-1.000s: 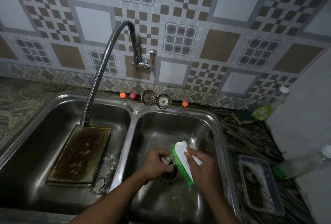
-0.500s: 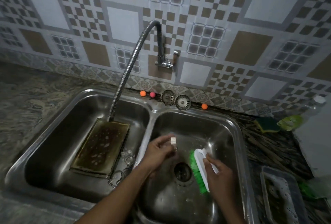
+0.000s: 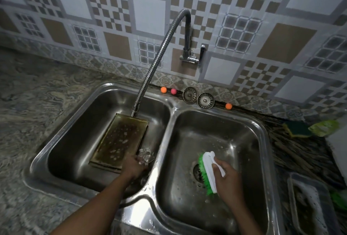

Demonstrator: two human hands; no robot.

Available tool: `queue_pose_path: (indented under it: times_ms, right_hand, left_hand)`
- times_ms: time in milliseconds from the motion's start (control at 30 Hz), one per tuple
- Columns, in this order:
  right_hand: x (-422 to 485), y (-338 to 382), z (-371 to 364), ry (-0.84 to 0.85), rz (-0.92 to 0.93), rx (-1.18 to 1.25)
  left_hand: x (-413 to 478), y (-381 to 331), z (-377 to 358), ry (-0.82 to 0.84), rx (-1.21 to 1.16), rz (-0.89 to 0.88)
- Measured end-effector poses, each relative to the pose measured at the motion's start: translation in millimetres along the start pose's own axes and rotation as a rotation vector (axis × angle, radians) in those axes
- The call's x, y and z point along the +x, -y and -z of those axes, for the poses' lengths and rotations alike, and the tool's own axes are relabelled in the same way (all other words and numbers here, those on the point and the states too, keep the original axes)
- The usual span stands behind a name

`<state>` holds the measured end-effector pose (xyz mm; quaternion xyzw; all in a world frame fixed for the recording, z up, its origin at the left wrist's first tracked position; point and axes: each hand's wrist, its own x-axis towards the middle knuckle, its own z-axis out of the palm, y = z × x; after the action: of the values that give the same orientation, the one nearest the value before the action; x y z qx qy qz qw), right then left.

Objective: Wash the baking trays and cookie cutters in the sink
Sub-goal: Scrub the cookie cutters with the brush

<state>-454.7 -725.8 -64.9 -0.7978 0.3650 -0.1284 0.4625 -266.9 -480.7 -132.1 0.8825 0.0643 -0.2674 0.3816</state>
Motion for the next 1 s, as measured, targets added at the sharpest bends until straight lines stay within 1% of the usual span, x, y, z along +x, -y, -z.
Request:
queue_pose_path:
  times_ms: [300,400,500,667,800,900,1000]
  right_hand:
    - [-2.6,-2.0,-2.0,0.013,0.001,-0.018]
    - [-4.3,-0.3,-5.2,-0.030,0.025,0.017]
    - [-4.4,-3.0,-8.0,-0.053,0.033,0.001]
    - [-2.5,-7.4,-5.0,-0.060,0.048,-0.039]
    - [-9.2,-1.6,5.3,-0.072,0.062,-0.022]
    - [-13.9,3.7,14.7,-0.059,0.096,-0.036]
    - [-23.4,5.8,20.6,-0.096,0.128,-0.056]
  left_hand:
    - [-1.3,-4.2,-2.0,0.000,-0.028,-0.019]
    - [-1.3,-3.9,0.2,-0.002,-0.068,0.015]
    - [-0.6,-2.9,-0.1,-0.022,-0.073,0.003]
    - [-3.8,-7.1,3.4,-0.048,-0.075,-0.040]
    - [-12.8,-17.6,5.5,-0.071,-0.068,-0.080]
    - [-23.3,-27.2,9.2,-0.086,-0.030,-0.127]
    - [-33.2,-29.0,11.5,-0.085,0.016,-0.169]
